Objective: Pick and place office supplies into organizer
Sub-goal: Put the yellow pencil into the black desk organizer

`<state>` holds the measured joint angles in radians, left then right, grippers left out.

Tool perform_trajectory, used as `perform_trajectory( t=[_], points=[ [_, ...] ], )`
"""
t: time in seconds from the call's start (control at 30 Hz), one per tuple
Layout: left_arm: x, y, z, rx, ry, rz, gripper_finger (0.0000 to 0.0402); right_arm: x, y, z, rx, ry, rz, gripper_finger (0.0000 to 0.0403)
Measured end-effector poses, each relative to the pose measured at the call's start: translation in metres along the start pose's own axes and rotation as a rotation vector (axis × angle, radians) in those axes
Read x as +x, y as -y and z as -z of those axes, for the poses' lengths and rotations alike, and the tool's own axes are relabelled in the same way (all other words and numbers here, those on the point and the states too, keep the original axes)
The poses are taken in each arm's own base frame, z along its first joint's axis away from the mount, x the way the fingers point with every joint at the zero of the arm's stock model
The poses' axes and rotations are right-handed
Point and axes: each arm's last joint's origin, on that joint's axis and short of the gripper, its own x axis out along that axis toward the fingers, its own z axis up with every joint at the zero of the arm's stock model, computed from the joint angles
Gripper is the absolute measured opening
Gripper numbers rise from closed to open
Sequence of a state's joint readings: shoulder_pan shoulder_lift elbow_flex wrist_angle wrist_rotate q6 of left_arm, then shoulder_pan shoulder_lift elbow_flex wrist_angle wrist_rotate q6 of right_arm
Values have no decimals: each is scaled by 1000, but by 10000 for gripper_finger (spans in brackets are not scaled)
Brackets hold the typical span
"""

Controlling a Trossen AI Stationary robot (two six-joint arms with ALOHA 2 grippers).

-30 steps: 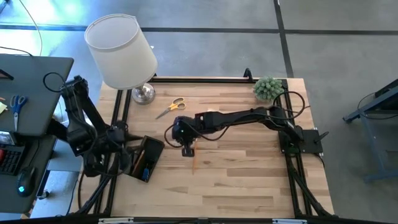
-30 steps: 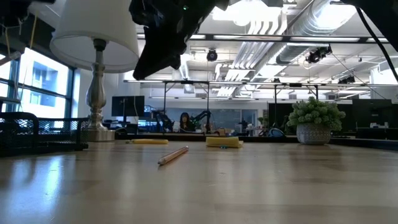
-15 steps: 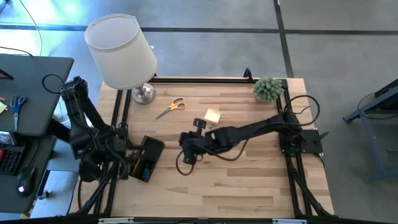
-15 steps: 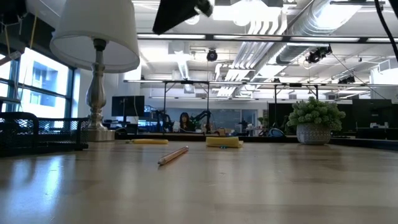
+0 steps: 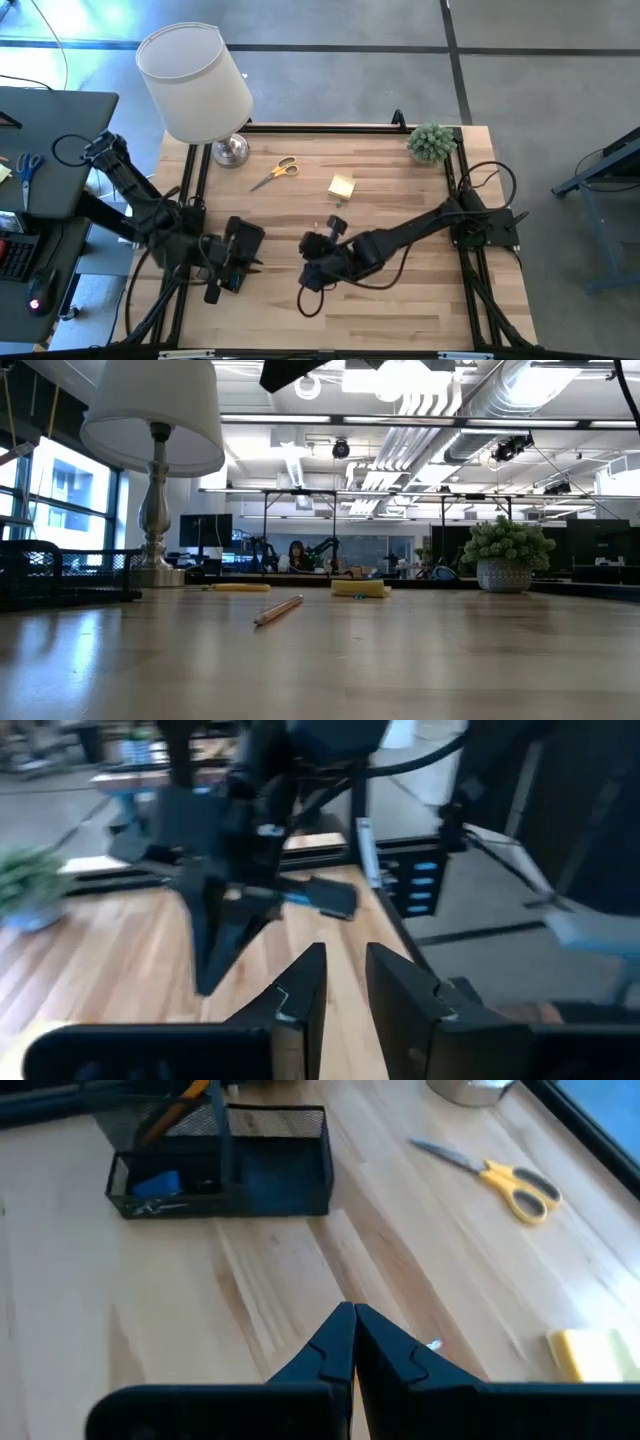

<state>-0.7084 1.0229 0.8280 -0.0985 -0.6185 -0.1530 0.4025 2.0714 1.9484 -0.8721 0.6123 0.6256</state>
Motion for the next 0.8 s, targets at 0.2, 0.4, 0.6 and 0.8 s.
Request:
perform_trajectory(
  t=[0.2,0.4,0.6,0.8],
  points=[
    [15,-19,-5,75,2,147,35,7,-12,16,125,-23,36,2],
    [21,-43,-10,107,12,244,3,27,-20,29,193,-70,55,26],
    [18,-65,-5,137,43,323,6,44,-1,24,298,-94,148,82],
    [11,-86,23,96,135,446,6,62,24,11,390,-151,157,113]
  ],
)
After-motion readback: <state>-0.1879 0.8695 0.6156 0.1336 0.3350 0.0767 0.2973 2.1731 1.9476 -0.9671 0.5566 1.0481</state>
